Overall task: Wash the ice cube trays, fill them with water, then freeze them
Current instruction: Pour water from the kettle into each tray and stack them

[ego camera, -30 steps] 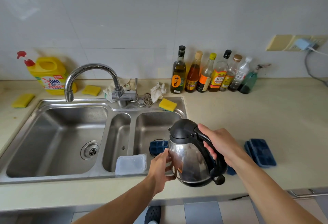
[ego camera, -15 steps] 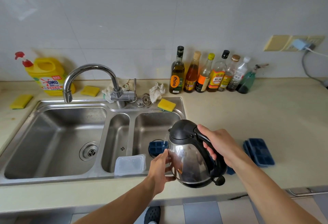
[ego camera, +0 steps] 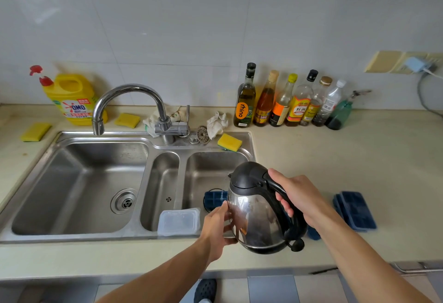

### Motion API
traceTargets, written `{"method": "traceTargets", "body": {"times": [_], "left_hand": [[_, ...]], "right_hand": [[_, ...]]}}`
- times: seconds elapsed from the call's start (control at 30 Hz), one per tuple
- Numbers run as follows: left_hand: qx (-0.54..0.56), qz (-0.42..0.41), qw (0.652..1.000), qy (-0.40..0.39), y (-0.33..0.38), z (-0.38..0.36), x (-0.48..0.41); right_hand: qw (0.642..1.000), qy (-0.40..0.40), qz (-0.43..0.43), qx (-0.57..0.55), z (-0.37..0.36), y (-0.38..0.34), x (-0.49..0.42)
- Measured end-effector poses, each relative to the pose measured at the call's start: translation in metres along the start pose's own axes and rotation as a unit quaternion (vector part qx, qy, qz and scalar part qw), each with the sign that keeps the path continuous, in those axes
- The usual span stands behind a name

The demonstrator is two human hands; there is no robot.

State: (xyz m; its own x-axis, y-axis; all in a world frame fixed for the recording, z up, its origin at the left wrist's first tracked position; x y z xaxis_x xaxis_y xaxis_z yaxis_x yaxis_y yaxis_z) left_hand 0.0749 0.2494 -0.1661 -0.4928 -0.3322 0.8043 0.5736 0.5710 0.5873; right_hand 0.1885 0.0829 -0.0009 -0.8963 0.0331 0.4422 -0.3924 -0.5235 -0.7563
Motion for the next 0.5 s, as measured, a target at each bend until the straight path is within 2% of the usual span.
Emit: {"method": "traceTargets", "body": {"times": [0.33,0.5], "left_hand": [[-0.004,-0.035,0.999,-0.006,0.012,0.001,-0.010],[-0.092,-0.111,0.989,-0.017,0.053,-0.005,-0.016]], "right_hand": [[1.000,0.008,0.008,-0.018,0.000,0.000,-0.005],[0.996,0.046,0.006,-0.069,0.007,0.004,-0.015]]}}
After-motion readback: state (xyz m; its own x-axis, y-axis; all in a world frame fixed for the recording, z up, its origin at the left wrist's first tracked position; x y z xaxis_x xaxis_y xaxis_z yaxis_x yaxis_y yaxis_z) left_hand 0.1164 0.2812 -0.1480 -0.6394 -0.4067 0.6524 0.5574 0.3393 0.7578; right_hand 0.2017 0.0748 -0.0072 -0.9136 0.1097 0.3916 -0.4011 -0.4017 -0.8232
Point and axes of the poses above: each hand's wrist, its own x-axis away from the middle knuckle, its own z-axis out of the back of the hand, y = z × x, the point moved 9 cm from there along -x, towards the middle knuckle, and after that the axes turned 13 degrees about y, right-handed, at the moved point
